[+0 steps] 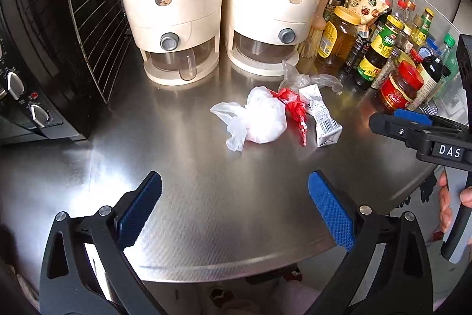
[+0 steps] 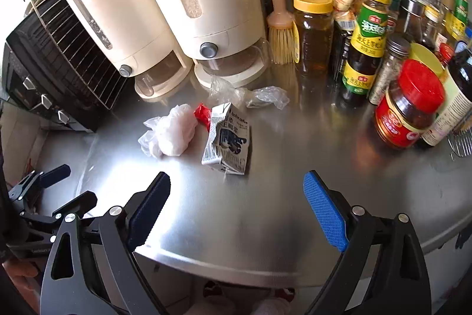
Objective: Collect trash
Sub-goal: 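Raise both tools back up to the counter, then grasp the white plastic bag with the left tool while the right tool grasps the Luckin carton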
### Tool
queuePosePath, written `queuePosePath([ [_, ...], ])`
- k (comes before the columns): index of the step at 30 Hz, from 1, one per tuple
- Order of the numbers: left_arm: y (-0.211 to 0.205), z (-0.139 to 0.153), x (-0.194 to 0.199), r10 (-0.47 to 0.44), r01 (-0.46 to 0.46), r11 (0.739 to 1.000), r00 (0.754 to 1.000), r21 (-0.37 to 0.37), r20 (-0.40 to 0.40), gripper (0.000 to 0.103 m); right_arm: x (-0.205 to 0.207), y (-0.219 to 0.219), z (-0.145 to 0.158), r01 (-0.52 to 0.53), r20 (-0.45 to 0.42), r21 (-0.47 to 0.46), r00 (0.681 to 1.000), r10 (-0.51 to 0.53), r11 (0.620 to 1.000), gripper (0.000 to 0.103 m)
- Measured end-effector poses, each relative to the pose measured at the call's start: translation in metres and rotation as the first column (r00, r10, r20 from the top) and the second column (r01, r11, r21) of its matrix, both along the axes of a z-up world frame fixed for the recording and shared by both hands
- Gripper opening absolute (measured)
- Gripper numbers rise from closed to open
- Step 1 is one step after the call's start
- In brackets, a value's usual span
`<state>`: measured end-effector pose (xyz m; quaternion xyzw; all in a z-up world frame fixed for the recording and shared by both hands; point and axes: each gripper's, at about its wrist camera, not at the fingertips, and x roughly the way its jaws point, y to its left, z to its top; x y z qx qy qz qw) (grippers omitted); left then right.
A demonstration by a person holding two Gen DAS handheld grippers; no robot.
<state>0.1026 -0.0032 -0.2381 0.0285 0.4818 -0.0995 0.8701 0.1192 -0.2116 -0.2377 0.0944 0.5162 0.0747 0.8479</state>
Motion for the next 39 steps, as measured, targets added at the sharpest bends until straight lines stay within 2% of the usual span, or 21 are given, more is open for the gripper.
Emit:
queuePosePath([
  [4,-0.004,-0.007,0.021,-0.006,0.006,1.000,1.000,0.006,-0.010,0.094,0.026,0.009,-0.017,-0.025,-0.027,0.005,0.999,0.025,1.000,0.073],
  [11,-0.011,-0.023,0.048,-0.017,0.017,1.000,0.999,0.016,-0.030,0.094,0.056,0.017,-0.051,-0.045,-0.094,0.023,0.994,0.047,0.999,0.065],
  [17,-0.020,-0.033,0.067,-0.036,0.036,0.999,0.998,-0.007,-0.045,0.094,0.063,0.015,-0.070,-0.049,-0.142,-0.010,0.989,0.047,0.999,0.056],
  [20,-0.028,-0.039,0.075,-0.048,0.047,0.999,0.997,-0.018,-0.052,0.094,0.064,0.005,-0.073,-0.038,-0.152,-0.023,0.988,0.034,0.999,0.048],
  [22,-0.033,-0.045,0.081,-0.055,0.054,0.998,0.996,-0.023,-0.064,0.094,0.065,-0.001,-0.075,-0.034,-0.163,-0.027,0.986,0.030,0.999,0.035],
  [24,-0.038,-0.053,0.086,-0.059,0.057,0.998,0.995,-0.024,-0.082,0.092,0.065,-0.005,-0.076,-0.034,-0.170,-0.026,0.985,0.029,0.999,0.031],
  [27,-0.040,-0.066,0.093,-0.066,0.062,0.997,0.991,-0.036,-0.120,0.080,0.063,-0.010,-0.075,-0.032,-0.171,-0.025,0.985,0.027,0.999,0.031],
  [29,-0.039,-0.075,0.097,-0.068,0.062,0.997,0.987,-0.048,-0.146,0.066,0.062,-0.013,-0.075,-0.030,-0.174,-0.016,0.984,0.027,0.999,0.031],
  [31,-0.038,-0.080,0.099,-0.080,0.068,0.995,0.984,-0.075,-0.161,0.044,0.059,-0.016,-0.074,-0.024,-0.175,-0.005,0.984,0.023,1.000,0.031],
  [34,-0.040,-0.078,0.097,-0.097,0.088,0.994,0.986,-0.068,-0.139,0.030,0.055,-0.020,-0.072,-0.018,-0.173,-0.003,0.985,0.018,1.000,0.031],
  [36,-0.038,-0.074,0.094,-0.095,0.086,0.994,0.986,-0.073,-0.136,0.026,0.052,-0.022,-0.071,-0.013,-0.172,0.008,0.985,0.014,1.000,0.031],
  [39,-0.036,-0.064,0.083,-0.087,0.079,0.994,0.988,-0.072,-0.124,0.024,0.047,-0.022,-0.064,-0.018,-0.160,0.012,0.987,0.020,1.000,0.031],
])
